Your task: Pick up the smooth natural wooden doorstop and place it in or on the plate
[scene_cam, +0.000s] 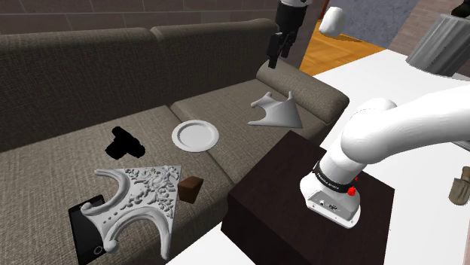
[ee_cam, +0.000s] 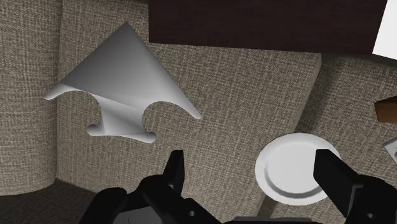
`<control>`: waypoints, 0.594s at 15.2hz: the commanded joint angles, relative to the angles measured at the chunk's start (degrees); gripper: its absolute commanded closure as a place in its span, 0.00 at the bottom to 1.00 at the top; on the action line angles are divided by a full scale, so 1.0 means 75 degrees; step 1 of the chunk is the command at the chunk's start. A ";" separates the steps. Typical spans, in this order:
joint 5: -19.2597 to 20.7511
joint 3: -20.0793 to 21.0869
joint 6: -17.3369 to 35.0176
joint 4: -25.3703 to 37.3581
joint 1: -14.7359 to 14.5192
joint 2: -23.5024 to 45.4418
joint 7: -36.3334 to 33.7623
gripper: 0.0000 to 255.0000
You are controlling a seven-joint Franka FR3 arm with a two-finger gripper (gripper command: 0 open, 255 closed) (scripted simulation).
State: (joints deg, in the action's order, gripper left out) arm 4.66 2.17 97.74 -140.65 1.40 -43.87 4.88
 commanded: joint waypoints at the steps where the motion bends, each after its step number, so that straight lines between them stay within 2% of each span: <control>1: 0.0000 0.0000 0.0000 0.0000 0.0000 0.0000 0.0000 0.00; 9: -0.1160 0.1400 0.0672 -0.1464 -0.0239 -0.0751 -0.2511 0.00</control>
State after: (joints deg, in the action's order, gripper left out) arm -2.81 11.28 101.85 -150.65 -0.21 -49.45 -11.32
